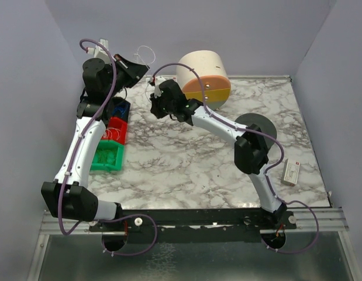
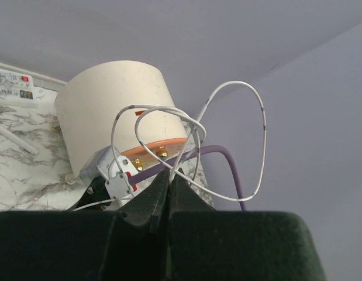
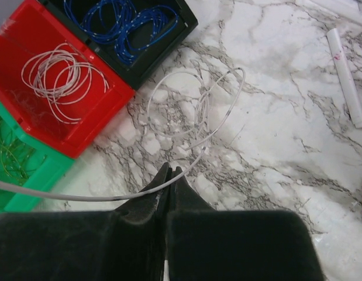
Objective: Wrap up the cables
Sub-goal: Adjust the cable at the center of the board.
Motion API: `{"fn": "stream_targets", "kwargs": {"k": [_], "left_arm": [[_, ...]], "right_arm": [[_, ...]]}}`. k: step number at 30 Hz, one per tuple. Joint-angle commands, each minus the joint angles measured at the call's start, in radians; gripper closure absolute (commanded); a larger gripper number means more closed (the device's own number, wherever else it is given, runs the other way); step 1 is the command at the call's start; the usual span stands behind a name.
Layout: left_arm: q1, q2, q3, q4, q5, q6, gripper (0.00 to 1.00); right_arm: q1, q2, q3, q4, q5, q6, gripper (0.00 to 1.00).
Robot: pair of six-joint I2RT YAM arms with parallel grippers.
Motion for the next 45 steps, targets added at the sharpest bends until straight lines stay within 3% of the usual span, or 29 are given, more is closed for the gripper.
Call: {"fn": "stream_targets", "kwargs": {"k": [1,5,6,10,15,19,24,30,32,33,34,35,36,41,45], "left_arm": [[0.006,-0.008,0.01,-0.004,0.001,0.014,1.0],[0.005,-0.013,0.027,-0.026,-0.007,0.01,1.0],[0.006,-0.011,0.034,-0.039,-0.016,0.014,1.0],[0.003,-0.003,0.056,-0.106,-0.054,0.035,1.0],[-0.002,0.001,0.057,-0.131,-0.056,0.038,1.0],[-0.007,-0.004,0.031,-0.071,0.005,-0.001,1.0],[-0.014,-0.004,0.016,-0.051,0.052,-0.011,1.0],[-0.018,0.0,-0.018,0.006,0.131,-0.052,1.0],[-0.021,-0.001,-0.02,0.015,0.136,-0.056,1.0],[-0.02,-0.001,-0.018,0.016,0.134,-0.055,1.0],[-0.02,-0.002,-0.014,0.014,0.133,-0.047,1.0],[-0.02,-0.004,-0.006,0.006,0.128,-0.034,1.0],[-0.02,-0.005,0.006,-0.012,0.118,-0.015,1.0],[-0.02,-0.009,0.06,-0.113,0.043,0.133,0.96],[-0.019,-0.017,0.072,-0.189,-0.045,0.255,0.86]], "right_arm": [[-0.007,-0.11,-0.092,0.025,-0.009,-0.052,0.99],[-0.012,-0.192,-0.203,0.066,0.017,-0.089,0.99],[-0.012,-0.209,-0.227,0.077,0.024,-0.105,0.94],[-0.01,-0.29,-0.333,0.149,-0.015,-0.236,0.53],[-0.012,-0.354,-0.419,0.181,-0.137,-0.408,0.28],[-0.018,-0.361,-0.4,0.164,-0.246,-0.441,0.19],[-0.021,-0.303,-0.283,0.133,-0.297,-0.409,0.17],[-0.029,-0.217,-0.166,0.122,-0.32,-0.387,0.18],[-0.032,-0.196,-0.147,0.11,-0.336,-0.393,0.29],[-0.033,-0.19,-0.142,0.1,-0.348,-0.397,0.45],[-0.033,-0.189,-0.142,0.085,-0.361,-0.399,0.71],[-0.038,-0.195,-0.149,0.07,-0.366,-0.399,0.91],[-0.044,-0.21,-0.171,0.066,-0.37,-0.393,0.98],[-0.139,-0.378,-0.412,0.165,-0.343,-0.287,0.99],[-0.242,-0.559,-0.595,0.259,-0.218,-0.24,0.99]]}}
